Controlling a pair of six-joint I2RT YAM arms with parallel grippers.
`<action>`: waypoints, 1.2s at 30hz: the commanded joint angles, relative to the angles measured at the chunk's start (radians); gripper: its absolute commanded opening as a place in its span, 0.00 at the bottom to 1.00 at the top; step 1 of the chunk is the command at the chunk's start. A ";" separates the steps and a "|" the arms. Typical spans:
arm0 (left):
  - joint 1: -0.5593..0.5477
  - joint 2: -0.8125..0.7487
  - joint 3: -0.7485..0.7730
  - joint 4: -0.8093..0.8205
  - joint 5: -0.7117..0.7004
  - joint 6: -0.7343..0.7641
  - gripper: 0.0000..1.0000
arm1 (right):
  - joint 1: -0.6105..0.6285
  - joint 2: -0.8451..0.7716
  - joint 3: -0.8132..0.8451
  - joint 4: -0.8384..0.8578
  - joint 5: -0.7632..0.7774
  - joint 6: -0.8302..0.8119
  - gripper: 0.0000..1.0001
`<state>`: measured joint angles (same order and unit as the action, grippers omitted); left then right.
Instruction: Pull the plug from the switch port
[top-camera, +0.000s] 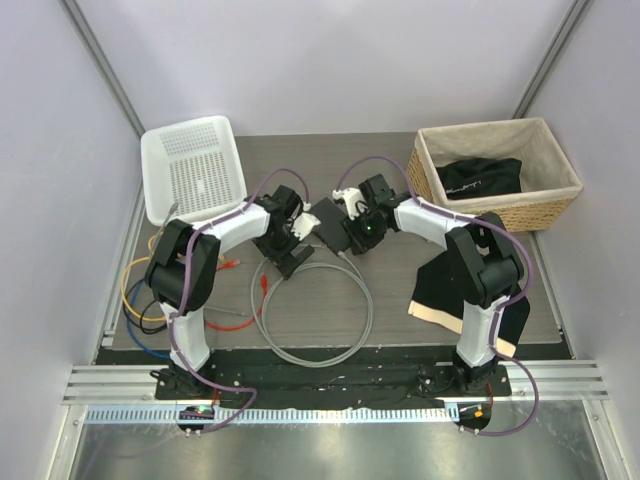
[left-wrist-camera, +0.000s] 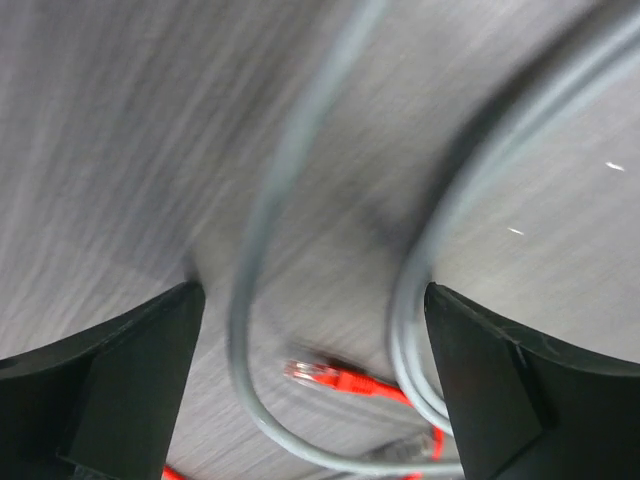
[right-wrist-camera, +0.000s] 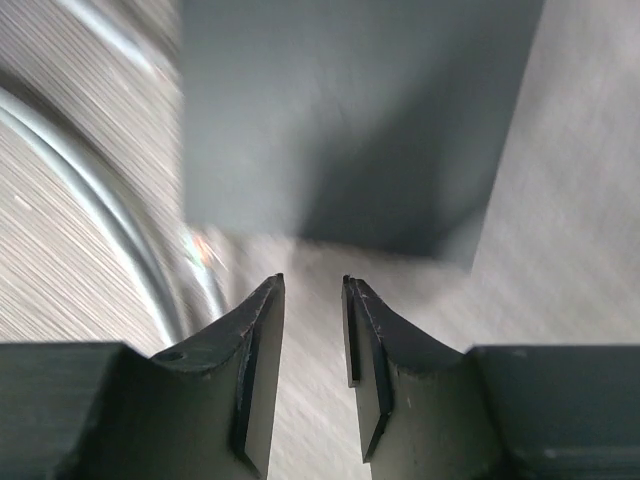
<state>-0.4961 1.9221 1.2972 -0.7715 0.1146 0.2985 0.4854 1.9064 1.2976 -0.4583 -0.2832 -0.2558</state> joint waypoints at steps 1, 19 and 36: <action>-0.016 0.071 -0.119 0.116 -0.088 0.001 1.00 | -0.033 -0.018 -0.026 -0.057 0.029 0.009 0.38; 0.413 -0.187 -0.038 -0.012 -0.372 0.226 1.00 | -0.065 0.036 0.072 -0.048 0.047 0.036 0.38; 0.182 -0.108 0.545 -0.281 0.390 0.067 1.00 | -0.097 -0.116 0.298 -0.037 0.231 0.151 0.53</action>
<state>-0.2989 1.7721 1.7248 -0.9974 0.4030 0.4274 0.3859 1.8977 1.5158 -0.5247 -0.1688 -0.1761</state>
